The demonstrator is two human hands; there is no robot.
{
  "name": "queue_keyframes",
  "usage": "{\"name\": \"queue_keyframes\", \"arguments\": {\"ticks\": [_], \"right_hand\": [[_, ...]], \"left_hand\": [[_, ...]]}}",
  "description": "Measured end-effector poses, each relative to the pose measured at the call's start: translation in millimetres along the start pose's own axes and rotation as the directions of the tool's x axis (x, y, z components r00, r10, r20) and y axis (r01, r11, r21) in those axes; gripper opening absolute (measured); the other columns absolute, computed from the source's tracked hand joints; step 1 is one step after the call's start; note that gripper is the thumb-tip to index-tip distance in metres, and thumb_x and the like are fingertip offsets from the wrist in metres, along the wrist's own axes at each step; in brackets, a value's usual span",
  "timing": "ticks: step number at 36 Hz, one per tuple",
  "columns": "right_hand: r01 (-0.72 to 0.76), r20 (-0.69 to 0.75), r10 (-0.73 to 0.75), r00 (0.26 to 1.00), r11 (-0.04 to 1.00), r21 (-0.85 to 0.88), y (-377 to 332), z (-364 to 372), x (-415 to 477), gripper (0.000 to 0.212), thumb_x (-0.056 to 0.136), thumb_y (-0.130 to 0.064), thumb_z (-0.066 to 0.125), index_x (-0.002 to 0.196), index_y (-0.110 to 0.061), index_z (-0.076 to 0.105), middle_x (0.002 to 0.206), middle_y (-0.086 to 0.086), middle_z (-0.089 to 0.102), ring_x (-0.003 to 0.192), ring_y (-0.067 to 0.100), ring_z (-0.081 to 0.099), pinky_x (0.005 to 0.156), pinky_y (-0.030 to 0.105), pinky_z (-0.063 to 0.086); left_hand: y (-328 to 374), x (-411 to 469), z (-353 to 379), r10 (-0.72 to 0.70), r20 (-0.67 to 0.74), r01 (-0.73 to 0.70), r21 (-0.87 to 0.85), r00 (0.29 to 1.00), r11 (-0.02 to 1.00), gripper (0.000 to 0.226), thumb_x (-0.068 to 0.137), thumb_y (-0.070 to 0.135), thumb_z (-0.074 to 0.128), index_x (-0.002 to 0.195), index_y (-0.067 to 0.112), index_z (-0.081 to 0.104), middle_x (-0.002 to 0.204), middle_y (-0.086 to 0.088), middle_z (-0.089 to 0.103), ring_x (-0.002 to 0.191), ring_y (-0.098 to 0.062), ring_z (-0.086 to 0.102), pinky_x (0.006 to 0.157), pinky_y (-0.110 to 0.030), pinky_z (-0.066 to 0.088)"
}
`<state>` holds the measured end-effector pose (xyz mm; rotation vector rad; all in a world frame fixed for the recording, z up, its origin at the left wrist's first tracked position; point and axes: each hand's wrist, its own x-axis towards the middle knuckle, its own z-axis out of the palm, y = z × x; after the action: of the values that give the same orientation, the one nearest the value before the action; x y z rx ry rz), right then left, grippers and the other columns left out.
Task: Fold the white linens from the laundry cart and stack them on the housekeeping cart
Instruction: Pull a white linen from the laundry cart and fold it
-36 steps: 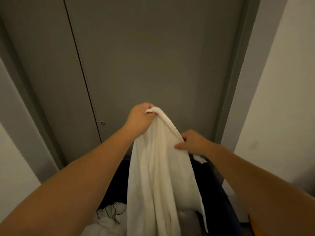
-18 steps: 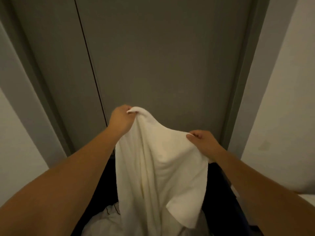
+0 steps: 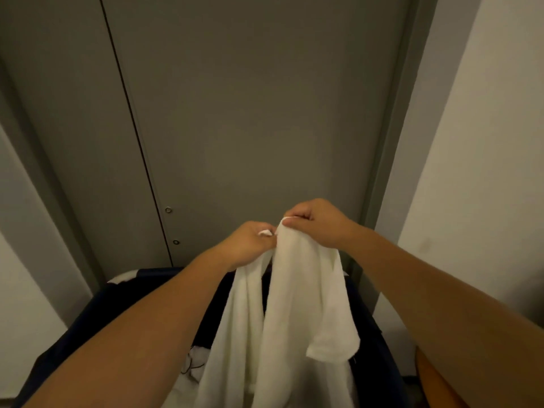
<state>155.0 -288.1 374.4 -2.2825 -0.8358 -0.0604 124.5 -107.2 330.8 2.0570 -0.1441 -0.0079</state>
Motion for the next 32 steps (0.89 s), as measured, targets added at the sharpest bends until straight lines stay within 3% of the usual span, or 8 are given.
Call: {"name": "queue_keyframes", "arguments": {"ticks": [4,7,10,14,20,23,27,32], "right_hand": [[-0.094,0.015,0.098,0.995,0.983,-0.157,19.3,-10.4,-10.1,0.018,0.094,-0.028,0.058,0.103,-0.017,0.069,0.088,-0.01,0.06,0.075,-0.001,0.053,0.073,0.019,0.043],[-0.205,0.062,0.232,0.971,0.936,-0.284,45.7,-9.1,-18.6,0.018,0.092,-0.02,0.057,0.102,-0.01,0.068,0.093,0.002,0.063,0.086,0.018,0.058,0.079,0.031,0.045],[-0.319,0.081,0.368,0.926,0.881,-0.349,75.1,2.7,-31.5,0.018,0.088,-0.007,0.051,0.095,-0.003,0.067,0.095,0.01,0.065,0.091,0.026,0.061,0.073,0.029,0.043],[-0.477,0.051,0.524,0.85,0.807,-0.348,112.1,12.1,-53.4,0.027,0.087,-0.003,0.048,0.105,-0.001,0.067,0.109,0.016,0.066,0.103,0.03,0.061,0.08,0.03,0.045],[-0.613,0.081,0.647,0.758,0.75,-0.249,136.5,11.8,-72.2,0.019,0.087,-0.006,0.053,0.073,-0.013,0.062,0.079,0.006,0.062,0.075,0.023,0.064,0.059,0.03,0.055],[-0.639,0.126,0.674,0.728,0.734,-0.232,137.0,14.4,-73.2,0.014,0.092,-0.012,0.053,0.095,-0.01,0.066,0.095,0.008,0.064,0.085,0.024,0.064,0.064,0.027,0.054],[-0.636,0.157,0.695,0.702,0.71,-0.302,137.1,14.3,-82.7,0.031,0.093,-0.014,0.051,0.121,-0.007,0.06,0.118,0.012,0.061,0.103,0.026,0.06,0.081,0.03,0.051],[-0.583,0.225,0.544,0.808,0.793,0.177,114.5,15.0,-78.6,0.029,0.09,-0.011,0.06,0.118,-0.019,0.06,0.118,0.003,0.061,0.097,0.011,0.058,0.074,0.021,0.05]], "left_hand": [[1.9,9.9,-1.1,0.054,-0.222,-0.027,0.123,0.973,0.992,0.015,0.095,0.026,0.057,0.082,0.02,0.063,0.078,0.007,0.059,0.071,-0.01,0.052,0.06,-0.022,0.039],[11.1,15.7,-1.2,0.09,-0.289,-0.05,0.144,0.953,0.988,0.012,0.096,0.027,0.056,0.091,0.019,0.063,0.083,0.008,0.059,0.072,-0.004,0.052,0.059,-0.017,0.039],[21.2,18.9,-6.4,0.107,-0.365,-0.06,0.139,0.925,0.989,0.013,0.097,0.027,0.054,0.094,0.019,0.063,0.083,0.013,0.057,0.072,0.0,0.051,0.058,-0.012,0.038],[22.1,22.3,-26.0,0.099,-0.471,-0.033,0.147,0.877,0.989,0.012,0.098,0.027,0.051,0.096,0.02,0.061,0.08,0.013,0.053,0.068,0.0,0.047,0.055,-0.008,0.035],[6.1,24.4,-36.8,0.066,-0.52,0.014,0.147,0.851,0.989,0.014,0.099,0.027,0.05,0.097,0.018,0.061,0.079,0.011,0.054,0.068,-0.002,0.049,0.057,-0.014,0.036],[-2.6,25.8,-34.9,0.044,-0.525,0.031,0.134,0.85,0.99,0.016,0.099,0.027,0.05,0.1,0.017,0.063,0.08,0.01,0.055,0.069,-0.003,0.05,0.058,-0.017,0.037],[-14.5,26.3,-38.3,-0.013,-0.542,0.087,0.11,0.84,0.99,0.021,0.099,0.027,0.049,0.106,0.014,0.064,0.087,0.001,0.058,0.072,-0.012,0.052,0.062,-0.026,0.04],[-23.2,25.1,-35.1,-0.072,-0.471,0.142,0.116,0.879,0.983,0.017,0.098,0.025,0.05,0.103,0.014,0.062,0.099,-0.003,0.057,0.079,-0.018,0.053,0.066,-0.028,0.039]]}}
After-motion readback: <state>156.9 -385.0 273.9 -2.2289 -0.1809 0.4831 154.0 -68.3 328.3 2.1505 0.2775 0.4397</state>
